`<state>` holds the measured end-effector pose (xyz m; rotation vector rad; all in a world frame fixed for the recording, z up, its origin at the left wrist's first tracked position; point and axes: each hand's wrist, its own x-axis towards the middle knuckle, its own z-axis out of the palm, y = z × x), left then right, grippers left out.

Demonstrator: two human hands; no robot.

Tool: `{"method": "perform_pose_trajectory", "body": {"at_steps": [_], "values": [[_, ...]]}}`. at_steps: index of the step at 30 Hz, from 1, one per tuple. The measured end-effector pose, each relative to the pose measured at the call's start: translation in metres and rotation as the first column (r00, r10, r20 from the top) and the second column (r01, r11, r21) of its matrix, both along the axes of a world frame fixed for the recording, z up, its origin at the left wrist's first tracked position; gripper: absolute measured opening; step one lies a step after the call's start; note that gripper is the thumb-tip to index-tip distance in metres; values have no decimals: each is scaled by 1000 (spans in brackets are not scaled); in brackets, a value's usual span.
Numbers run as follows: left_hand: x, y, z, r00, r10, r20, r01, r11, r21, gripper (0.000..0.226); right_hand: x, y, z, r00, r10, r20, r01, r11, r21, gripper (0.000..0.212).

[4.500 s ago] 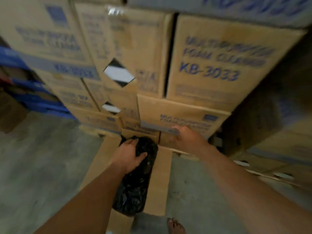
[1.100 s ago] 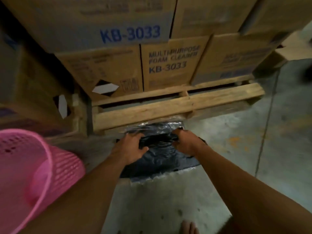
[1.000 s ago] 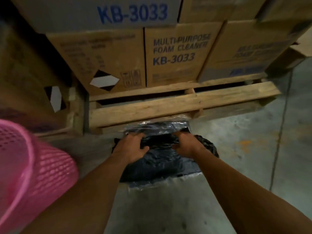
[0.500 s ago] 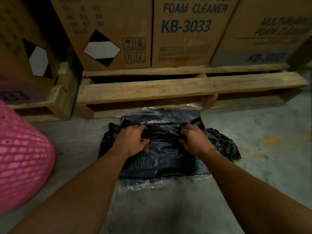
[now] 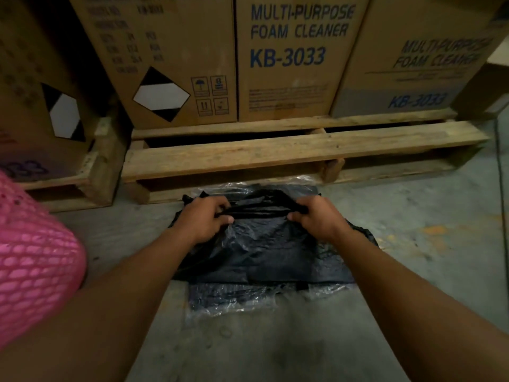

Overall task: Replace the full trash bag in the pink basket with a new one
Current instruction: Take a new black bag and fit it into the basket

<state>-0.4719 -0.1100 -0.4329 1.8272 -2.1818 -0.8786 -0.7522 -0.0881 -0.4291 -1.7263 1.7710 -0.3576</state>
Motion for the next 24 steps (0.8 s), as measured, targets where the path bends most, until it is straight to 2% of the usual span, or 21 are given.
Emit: {"method": "perform_pose_trajectory", "body": {"at_steps": [4, 8, 11, 16, 19, 24], "values": [[2, -9, 22, 984, 2, -177, 1, 1000, 21, 25, -2, -13, 18, 977, -15, 214, 10, 1000, 25, 5], [4, -18, 50, 951, 19, -310, -12, 1000, 23, 26, -8, -27, 43, 914, -53, 403, 17, 996, 92, 25], [4, -28, 72, 946, 32, -322, -35, 999, -5, 30, -13, -34, 69, 871, -58, 487, 14, 995, 94, 43], [21, -44, 123, 957, -10, -289, -24, 993, -113, 31, -3, -45, 131, 896, 48, 441, -44, 999, -21, 52], [34, -48, 163, 974, -60, -220, 20, 983, -180, 29, 7, -54, 174, 926, 86, 368, -67, 996, -62, 39], [60, -52, 231, 987, -104, -119, 60, 942, -329, 28, 32, -68, 256, 927, 110, 358, -70, 990, -125, 24]]}}
